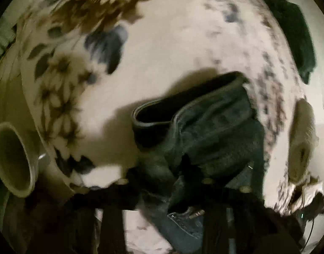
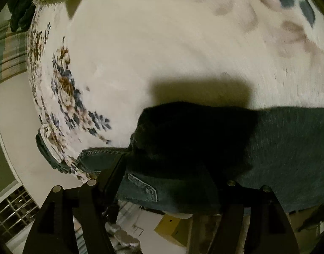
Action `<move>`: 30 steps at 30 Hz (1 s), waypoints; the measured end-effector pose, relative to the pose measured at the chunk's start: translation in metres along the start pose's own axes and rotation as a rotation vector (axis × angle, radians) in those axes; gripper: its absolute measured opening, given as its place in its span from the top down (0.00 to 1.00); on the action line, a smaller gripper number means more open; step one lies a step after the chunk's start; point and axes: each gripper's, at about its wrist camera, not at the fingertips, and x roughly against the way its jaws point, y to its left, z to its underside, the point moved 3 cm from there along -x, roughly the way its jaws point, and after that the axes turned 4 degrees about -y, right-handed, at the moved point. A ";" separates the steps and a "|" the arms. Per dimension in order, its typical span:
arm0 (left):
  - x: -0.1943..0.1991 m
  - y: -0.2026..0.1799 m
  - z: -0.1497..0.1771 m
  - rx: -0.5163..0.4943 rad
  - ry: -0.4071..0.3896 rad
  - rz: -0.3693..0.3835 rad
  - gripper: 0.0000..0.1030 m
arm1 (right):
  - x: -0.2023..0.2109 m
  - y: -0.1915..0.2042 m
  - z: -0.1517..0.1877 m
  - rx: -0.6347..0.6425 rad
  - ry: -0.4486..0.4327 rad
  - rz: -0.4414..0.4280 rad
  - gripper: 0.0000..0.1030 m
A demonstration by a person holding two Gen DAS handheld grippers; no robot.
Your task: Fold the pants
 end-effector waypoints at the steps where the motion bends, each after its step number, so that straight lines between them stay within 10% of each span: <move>1: 0.007 0.000 0.003 -0.024 -0.019 0.000 0.79 | 0.000 0.002 -0.001 -0.003 -0.005 0.000 0.30; 11: 0.031 0.022 0.015 -0.046 -0.017 -0.002 0.80 | -0.018 0.025 -0.023 -0.040 0.014 0.064 0.35; 13: 0.025 0.016 0.012 -0.048 -0.017 -0.007 0.80 | -0.024 0.024 -0.027 -0.010 -0.018 0.185 0.82; 25: 0.026 0.011 0.015 -0.081 0.003 -0.003 0.80 | 0.022 0.020 -0.024 -0.048 -0.127 0.070 0.87; 30: 0.018 0.024 0.016 -0.074 0.053 -0.025 0.77 | 0.007 0.001 -0.016 -0.074 0.041 0.017 0.77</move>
